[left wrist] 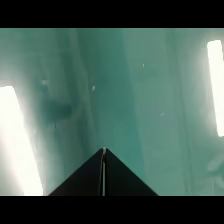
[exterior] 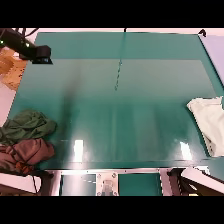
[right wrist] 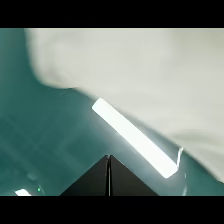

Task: Fold the shirts.

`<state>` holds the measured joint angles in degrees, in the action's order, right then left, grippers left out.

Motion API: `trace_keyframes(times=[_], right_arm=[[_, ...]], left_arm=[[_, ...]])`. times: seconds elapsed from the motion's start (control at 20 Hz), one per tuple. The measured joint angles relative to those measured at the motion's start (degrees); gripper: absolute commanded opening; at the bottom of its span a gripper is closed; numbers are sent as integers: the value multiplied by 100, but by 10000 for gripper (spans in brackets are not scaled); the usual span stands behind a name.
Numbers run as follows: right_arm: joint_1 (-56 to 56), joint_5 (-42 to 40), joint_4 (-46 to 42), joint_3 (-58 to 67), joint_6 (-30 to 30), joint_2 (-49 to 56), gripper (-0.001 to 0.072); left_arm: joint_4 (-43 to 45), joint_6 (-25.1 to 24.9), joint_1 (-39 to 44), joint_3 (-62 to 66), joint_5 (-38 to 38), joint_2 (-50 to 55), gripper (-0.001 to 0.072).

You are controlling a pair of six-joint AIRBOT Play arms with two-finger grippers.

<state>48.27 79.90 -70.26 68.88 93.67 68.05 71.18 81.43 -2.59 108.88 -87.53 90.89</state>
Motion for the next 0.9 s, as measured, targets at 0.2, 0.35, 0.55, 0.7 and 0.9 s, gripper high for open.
trace_keyframes(times=[0.2,0.35,0.55,0.7,0.9], right_arm=[[-1908,-592,280,-892,-330,-710,17],[-3139,-1106,356,-1799,-393,-1172,18],[-4260,-1519,402,-2323,-409,-1394,18],[-4719,-1639,420,-2448,-417,-1445,18],[-4951,-1707,420,-2503,-420,-1467,18]], left_arm=[[-13,214,0,-2288,234,-1279,22],[-66,328,2,-4118,584,-2343,23],[-94,426,2,-5545,835,-3193,24],[-107,481,2,-5897,914,-3392,23],[-107,514,0,-6057,1073,-3486,24]])
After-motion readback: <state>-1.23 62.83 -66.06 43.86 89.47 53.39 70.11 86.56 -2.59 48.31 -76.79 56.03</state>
